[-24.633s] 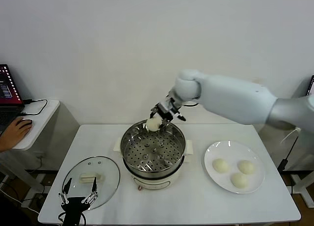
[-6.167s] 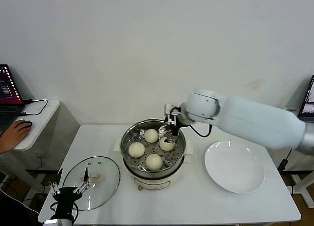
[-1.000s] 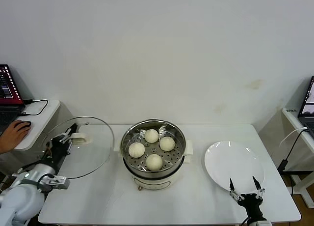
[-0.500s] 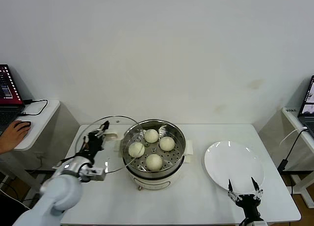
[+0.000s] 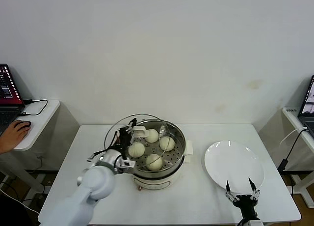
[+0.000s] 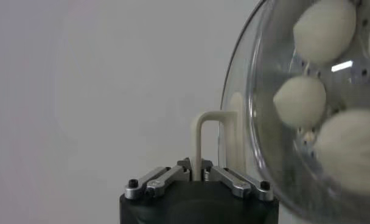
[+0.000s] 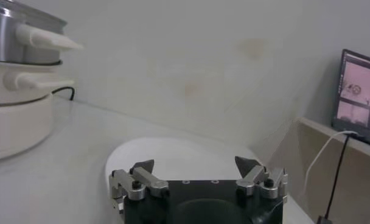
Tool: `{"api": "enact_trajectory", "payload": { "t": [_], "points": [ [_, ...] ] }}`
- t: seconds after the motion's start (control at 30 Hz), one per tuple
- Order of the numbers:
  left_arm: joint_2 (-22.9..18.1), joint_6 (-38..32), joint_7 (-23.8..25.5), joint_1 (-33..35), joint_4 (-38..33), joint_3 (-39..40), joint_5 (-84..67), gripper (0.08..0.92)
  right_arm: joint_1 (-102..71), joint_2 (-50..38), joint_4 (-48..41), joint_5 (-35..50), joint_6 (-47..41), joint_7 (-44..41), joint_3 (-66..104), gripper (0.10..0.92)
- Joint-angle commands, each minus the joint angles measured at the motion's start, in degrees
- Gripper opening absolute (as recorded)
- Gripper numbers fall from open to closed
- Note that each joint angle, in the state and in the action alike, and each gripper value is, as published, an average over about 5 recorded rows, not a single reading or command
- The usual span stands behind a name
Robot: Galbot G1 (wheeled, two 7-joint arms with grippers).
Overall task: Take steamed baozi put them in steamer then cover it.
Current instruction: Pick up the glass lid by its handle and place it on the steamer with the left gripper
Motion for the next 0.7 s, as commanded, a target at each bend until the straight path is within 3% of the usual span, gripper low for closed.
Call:
{"api": "enact_trajectory", "payload": {
  "t": [0.03,0.7],
  "points": [
    [-5.72,1.74,1.95,-4.00,2.61,6.15,5.94,0.150,0.42,0.15,-1.07,-0.90,0.16,0.12,-0.32,0.823],
    [-8.75,1.04,2.71,-3.49,5.47,7.04,11.07,0.150,0.79,0.14,-1.94,-1.06,0.19,-0.03,-0.91,0.823]
  ]
}}
